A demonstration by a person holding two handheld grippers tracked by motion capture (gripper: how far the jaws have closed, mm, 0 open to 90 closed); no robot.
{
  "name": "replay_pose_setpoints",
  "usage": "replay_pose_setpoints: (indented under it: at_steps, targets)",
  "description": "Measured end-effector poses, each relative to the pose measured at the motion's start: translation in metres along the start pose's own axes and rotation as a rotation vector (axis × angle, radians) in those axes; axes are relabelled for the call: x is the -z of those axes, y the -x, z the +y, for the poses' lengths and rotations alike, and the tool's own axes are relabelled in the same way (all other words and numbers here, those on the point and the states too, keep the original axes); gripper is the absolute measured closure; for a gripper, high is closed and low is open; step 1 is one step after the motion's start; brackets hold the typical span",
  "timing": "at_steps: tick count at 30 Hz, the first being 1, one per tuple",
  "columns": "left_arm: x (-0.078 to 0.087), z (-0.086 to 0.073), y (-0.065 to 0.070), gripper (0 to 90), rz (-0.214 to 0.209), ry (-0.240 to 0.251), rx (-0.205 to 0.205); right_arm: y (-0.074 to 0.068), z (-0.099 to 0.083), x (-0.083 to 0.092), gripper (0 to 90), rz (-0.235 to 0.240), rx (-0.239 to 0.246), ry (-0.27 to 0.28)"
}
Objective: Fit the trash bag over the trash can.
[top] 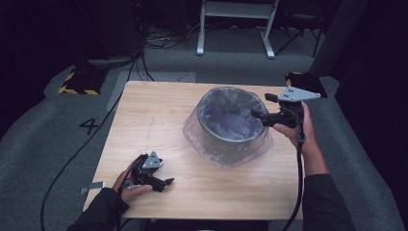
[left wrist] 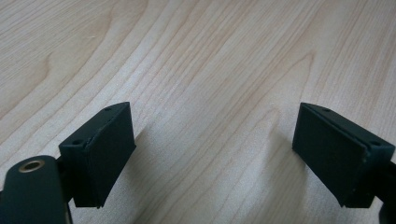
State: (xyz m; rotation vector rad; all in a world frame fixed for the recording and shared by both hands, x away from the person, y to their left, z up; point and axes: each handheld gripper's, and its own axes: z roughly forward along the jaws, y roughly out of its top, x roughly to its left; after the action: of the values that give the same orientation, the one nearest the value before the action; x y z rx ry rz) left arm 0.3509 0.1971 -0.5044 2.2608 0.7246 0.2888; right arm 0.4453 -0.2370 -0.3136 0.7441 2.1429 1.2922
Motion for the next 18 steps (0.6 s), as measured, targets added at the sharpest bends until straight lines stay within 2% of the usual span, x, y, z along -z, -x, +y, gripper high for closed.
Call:
replay_pose_setpoints:
  at_steps: [18]
  targets:
    - [0.000,0.000,0.000,12.2,-0.002,-0.001,0.000,-0.005,0.009,-0.025,21.9,0.036,0.005,-0.051]
